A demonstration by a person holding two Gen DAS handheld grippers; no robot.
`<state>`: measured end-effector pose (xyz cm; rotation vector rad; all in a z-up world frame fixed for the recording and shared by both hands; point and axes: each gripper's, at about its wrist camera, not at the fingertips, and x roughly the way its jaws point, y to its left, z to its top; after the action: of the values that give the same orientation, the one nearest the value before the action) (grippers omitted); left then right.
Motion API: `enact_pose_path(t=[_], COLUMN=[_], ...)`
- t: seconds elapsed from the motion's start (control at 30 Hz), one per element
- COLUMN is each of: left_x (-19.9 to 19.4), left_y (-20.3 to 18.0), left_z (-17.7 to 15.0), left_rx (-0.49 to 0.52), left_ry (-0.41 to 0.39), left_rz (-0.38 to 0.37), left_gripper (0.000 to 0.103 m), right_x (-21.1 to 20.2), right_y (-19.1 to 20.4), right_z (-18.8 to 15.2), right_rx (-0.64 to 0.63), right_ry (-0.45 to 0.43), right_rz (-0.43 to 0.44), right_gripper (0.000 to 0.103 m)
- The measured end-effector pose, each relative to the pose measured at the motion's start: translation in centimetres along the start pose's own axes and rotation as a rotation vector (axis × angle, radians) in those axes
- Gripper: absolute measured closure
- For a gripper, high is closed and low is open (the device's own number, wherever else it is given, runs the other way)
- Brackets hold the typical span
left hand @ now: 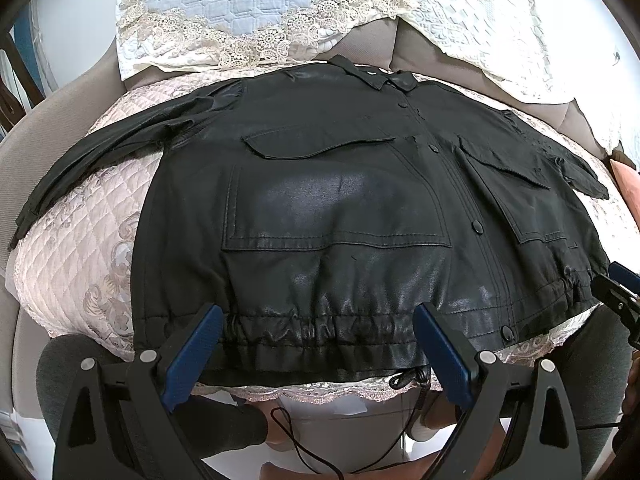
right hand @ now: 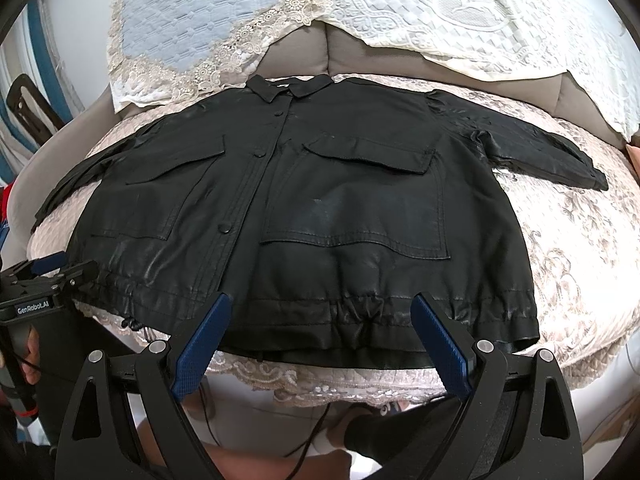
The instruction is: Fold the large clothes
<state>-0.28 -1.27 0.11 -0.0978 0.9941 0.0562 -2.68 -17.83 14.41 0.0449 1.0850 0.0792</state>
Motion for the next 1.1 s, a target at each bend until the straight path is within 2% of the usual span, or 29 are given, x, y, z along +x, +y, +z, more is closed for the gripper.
enact_pose_path(t=[1.1], left_x=[-0.02], left_y=[0.08], left_z=[-0.15], left_rx=[0.001], left_ry=[-0.001], left_rz=[0.008], left_gripper=[0.006], right_x=[-0.05], right_y=[0.75], right_z=[0.14], right_rx=[-0.011], right_ry=[0.002], right_rz=[0.005], right_gripper=[0.011])
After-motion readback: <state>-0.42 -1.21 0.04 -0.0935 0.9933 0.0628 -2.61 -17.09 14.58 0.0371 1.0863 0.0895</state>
